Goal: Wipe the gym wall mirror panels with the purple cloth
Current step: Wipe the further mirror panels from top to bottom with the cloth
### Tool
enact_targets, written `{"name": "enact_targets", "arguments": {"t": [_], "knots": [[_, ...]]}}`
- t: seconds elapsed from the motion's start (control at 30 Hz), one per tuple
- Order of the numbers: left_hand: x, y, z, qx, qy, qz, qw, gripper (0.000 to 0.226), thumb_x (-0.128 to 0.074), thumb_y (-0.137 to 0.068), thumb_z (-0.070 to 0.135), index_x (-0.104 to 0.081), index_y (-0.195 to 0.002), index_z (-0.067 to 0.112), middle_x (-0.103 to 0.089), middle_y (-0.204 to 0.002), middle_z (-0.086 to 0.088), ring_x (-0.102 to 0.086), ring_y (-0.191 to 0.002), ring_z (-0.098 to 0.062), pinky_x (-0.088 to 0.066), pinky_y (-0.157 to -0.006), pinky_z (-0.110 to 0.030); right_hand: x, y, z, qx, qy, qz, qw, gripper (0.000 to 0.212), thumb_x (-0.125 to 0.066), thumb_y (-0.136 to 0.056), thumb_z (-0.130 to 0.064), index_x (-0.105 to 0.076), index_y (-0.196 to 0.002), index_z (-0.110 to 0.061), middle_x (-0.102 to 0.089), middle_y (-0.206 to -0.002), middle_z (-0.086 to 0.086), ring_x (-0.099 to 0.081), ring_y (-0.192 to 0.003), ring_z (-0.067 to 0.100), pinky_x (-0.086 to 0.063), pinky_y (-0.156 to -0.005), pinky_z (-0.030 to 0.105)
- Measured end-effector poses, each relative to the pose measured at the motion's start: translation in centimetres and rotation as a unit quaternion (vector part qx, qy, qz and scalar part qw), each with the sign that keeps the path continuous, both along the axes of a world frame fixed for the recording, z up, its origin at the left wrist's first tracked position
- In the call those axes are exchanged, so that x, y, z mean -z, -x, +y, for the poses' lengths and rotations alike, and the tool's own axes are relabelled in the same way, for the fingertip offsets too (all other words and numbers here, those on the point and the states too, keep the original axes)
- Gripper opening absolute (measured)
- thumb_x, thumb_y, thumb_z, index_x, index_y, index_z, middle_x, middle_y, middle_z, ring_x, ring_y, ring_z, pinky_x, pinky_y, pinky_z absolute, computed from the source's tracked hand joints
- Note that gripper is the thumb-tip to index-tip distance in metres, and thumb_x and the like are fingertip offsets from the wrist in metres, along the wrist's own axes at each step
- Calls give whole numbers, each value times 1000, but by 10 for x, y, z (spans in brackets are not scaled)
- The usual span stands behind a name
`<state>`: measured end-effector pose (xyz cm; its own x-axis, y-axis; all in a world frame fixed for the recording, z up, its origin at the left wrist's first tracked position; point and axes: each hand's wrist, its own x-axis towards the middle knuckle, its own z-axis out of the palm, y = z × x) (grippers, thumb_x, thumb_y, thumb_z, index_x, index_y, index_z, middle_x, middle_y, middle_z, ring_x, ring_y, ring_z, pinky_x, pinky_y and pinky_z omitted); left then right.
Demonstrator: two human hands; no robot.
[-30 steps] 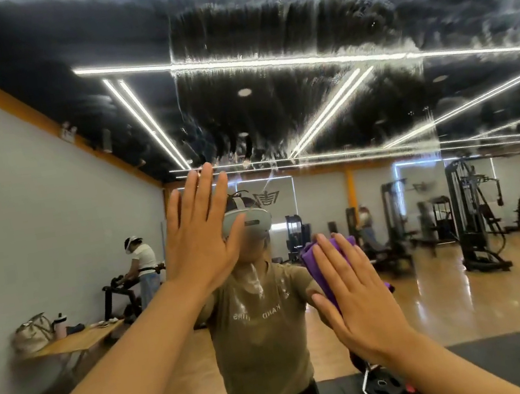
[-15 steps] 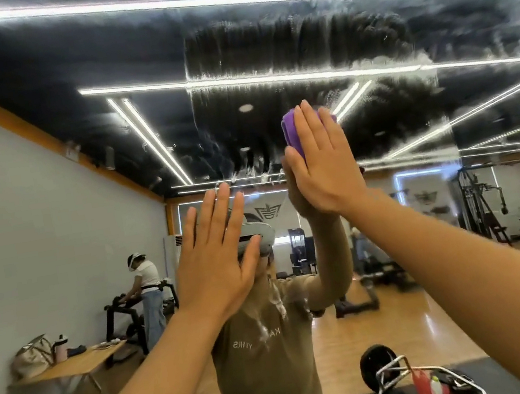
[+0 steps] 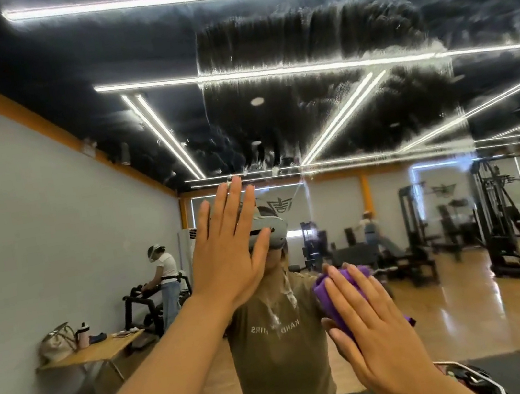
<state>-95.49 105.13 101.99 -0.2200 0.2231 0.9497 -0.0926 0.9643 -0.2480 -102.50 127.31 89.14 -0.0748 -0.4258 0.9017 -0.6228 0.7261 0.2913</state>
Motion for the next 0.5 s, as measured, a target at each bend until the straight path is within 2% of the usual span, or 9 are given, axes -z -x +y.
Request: {"name": "enact_targets", "arguments": {"t": [0.1,0.2,0.27,0.4,0.5], "knots": [[-2,-4,-4,6,0,-8,1000,65,-26,-105,45,-9,-161,17,-7,-169,-4,-3,-156,-18,0,-125,-36,-46,1,-10,-25,16,-8,1000,63,-21,-109,-49,-12,-163,-18,-13,-170,2,-9,-156,21,-6,-125,35],[-6,-11,-12,8,9,-9,1000,64,-29,-104,44,-16,-160,16,-15,-168,-3,-7,-155,-14,-1,-124,-31,-121,-1,-25,-60,45,-9,997,64,-25,-108,-48,-6,-162,-21,-3,-170,0,6,-156,14,7,-125,28],[-9,-15,-16,7,25,-13,1000,64,-30,-104,43,-20,-160,14,-18,-167,-3,-8,-154,-14,-3,-124,-32,-178,-1,-33,-62,62,-9,996,65,-24,-106,-48,-5,-161,-20,-1,-169,-1,7,-156,16,14,-123,27],[-10,-17,-22,-23,52,-8,998,64,-28,-105,46,-22,-160,13,-17,-168,-5,-10,-155,-17,-12,-122,-40,-271,-2,-45,-64,102,-23,992,65,-22,-107,-44,-7,-162,-14,-5,-170,5,2,-157,24,6,-125,36],[-5,-14,-24,-53,35,19,998,68,-24,-105,50,-19,-160,11,-13,-168,-9,-9,-156,-22,-8,-124,-42,-272,0,-52,-69,114,-1,991,64,-24,-107,-43,-11,-162,-14,-9,-170,4,-2,-157,23,2,-126,37]]}}
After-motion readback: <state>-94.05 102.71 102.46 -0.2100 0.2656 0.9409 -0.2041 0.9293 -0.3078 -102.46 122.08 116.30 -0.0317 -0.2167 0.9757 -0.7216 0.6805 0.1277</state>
